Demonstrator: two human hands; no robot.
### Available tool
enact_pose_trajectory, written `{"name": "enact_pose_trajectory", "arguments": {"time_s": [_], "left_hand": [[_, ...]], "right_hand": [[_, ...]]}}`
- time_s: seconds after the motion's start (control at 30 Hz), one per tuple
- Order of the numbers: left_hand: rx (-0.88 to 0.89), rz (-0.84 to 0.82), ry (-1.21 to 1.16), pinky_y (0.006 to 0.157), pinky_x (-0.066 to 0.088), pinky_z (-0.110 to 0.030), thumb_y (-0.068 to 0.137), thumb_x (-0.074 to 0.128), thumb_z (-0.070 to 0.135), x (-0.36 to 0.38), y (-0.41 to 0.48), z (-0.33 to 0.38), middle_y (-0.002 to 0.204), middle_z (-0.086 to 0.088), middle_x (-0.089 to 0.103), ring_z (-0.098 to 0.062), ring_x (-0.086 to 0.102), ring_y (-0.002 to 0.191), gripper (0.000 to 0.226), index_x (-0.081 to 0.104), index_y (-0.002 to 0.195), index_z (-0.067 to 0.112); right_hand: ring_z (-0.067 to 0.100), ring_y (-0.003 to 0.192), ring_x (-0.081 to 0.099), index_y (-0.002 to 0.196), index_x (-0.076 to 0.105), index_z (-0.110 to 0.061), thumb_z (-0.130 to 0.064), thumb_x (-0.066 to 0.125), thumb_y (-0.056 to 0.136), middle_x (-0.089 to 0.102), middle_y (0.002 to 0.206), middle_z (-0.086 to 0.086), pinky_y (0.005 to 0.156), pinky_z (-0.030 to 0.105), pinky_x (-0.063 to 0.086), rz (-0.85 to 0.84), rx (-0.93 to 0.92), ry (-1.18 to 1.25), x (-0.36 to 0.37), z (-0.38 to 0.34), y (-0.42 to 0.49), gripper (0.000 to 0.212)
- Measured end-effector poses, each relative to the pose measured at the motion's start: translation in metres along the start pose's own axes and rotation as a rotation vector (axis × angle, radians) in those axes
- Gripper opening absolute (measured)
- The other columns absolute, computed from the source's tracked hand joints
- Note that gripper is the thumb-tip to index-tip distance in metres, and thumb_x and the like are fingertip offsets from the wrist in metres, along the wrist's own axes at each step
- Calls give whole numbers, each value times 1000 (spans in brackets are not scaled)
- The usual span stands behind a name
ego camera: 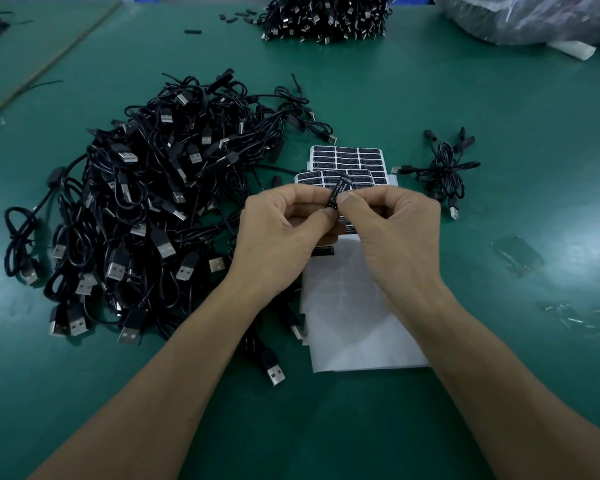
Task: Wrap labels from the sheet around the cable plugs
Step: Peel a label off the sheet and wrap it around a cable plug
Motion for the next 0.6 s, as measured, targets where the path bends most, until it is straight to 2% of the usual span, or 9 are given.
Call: {"name": "enact_pose_trajectory", "arguments": {"time_s": [0.17,0.6], "left_hand": [[15,-3,9,65,58,-19,89,69,-7,1,0,1,80,-2,78,-15,77,75,23,72,92,15],[64,9,48,66,59,-19,89,70,-3,1,-1,5,81,4,78,-14,77,76,28,72,89,25]], "right_hand": [[17,69,73,71,75,-24,-24,72,81,74,67,-7,72,42,63,11,8,2,0,-1,-1,10],[16,68,73,69,74,-24,-23,71,78,73,66,-7,72,44,63,33,20,3,0,0,-2,9]]}}
Point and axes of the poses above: each hand's wrist, its own y-axis towards the middle knuckle, its own x-axis out of the palm, z = x × y, the point moved 10 cm from there along y, towards the middle knuckle
